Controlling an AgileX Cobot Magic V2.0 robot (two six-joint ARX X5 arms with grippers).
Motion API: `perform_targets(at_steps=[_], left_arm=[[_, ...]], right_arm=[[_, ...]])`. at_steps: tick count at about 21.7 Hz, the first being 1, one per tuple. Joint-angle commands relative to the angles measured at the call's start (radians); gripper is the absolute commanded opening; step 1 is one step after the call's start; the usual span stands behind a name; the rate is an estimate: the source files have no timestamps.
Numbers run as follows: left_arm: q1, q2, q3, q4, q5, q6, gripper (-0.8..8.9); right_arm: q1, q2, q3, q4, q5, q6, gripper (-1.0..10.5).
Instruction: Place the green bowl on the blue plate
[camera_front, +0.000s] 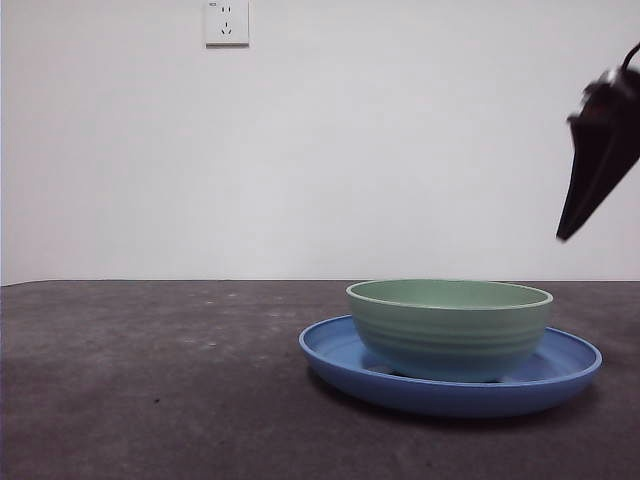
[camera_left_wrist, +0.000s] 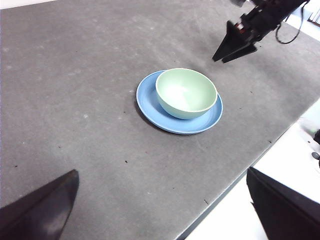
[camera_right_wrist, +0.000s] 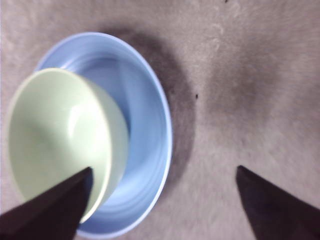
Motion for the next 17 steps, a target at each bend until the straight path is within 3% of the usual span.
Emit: perform_targets(at_steps=[1, 8, 14, 17], left_arm=[[-0.004, 0.002, 0.008, 0.011, -0.002, 0.001, 6.26], [-0.004, 0.002, 0.008, 0.01, -0.002, 0.001, 6.26], [-0.004, 0.002, 0.008, 0.011, -0.002, 0.001, 6.26], [-0.004, 0.002, 0.008, 0.011, -0.002, 0.001, 6.26]], right_arm=[[0.028, 0.073, 0.017, 0.043, 0.0, -0.031, 3.8], [0.087, 0.232, 0.017, 0.134, 0.018, -0.03, 3.0], [0.114, 0.28, 0.017, 0.154, 0.021, -0.029, 0.3], [0.119, 0.28, 0.017, 0.17, 0.026, -0.017, 0.0]])
